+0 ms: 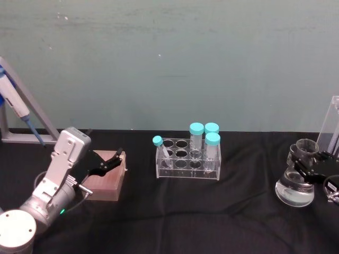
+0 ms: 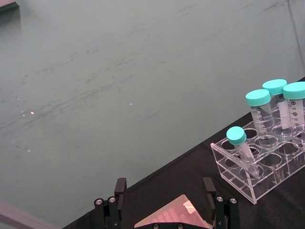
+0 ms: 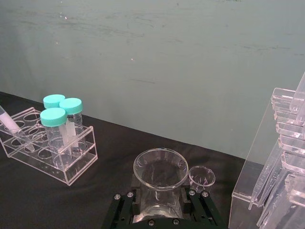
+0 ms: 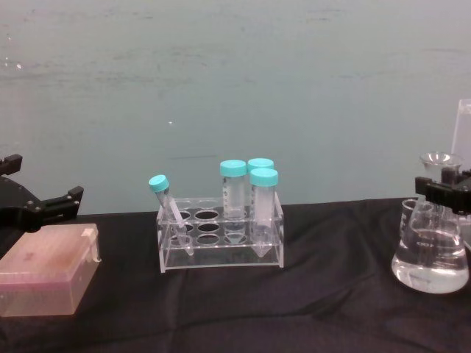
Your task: Place the experimental apparatus aside using one hand.
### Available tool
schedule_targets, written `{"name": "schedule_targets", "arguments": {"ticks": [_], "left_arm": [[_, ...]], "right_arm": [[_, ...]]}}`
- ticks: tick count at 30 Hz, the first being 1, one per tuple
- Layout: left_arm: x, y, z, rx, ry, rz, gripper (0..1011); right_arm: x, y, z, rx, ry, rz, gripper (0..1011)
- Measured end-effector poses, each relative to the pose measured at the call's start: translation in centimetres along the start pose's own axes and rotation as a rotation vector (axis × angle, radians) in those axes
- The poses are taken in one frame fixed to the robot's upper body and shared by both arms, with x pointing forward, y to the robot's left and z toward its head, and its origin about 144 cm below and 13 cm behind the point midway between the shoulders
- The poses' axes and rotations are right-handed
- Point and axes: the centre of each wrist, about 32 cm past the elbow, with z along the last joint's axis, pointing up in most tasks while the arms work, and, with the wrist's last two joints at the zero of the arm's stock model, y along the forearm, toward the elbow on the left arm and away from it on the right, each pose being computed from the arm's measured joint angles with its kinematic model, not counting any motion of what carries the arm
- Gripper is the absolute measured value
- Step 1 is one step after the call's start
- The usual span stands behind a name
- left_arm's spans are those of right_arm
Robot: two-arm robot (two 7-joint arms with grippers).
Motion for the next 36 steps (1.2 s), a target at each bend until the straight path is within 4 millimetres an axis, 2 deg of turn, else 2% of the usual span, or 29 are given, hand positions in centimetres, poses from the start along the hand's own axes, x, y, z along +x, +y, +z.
{"name": "schedule_targets", "arguments": {"ticks": [20,24,25,28,31,35,36], "left_arm": [[0.00,0.00,0.00,0.000,0.000,0.000,1000],[0.00,0.00,0.00,0.000,0.000,0.000,1000],[0.00,0.00,0.00,0.000,0.000,0.000,1000],[0.00,0.00,0.00,0.000,0.000,0.000,1000],[0.00,0.00,0.00,0.000,0.000,0.000,1000],[0.00,0.00,0.00,0.000,0.000,0.000,1000],[0.00,0.00,0.00,0.000,0.000,0.000,1000]], "right_arm": [[0.00,-0.01,-0.01,-0.001,0.000,0.000,453],[-0.01,-0.01,-0.04,-0.004,0.001,0.000,518],[0.00,-0.01,-0.03,-0.004,0.001,0.000,577],[-0.01,-0.01,-0.04,-0.004,0.001,0.000,635],[-0.01,-0.01,-0.04,-0.004,0.001,0.000,772],[0.00,-0.01,-0.02,-0.004,0.001,0.000,846],[0.00,-0.01,-0.01,-0.003,0.001,0.000,898]]}}
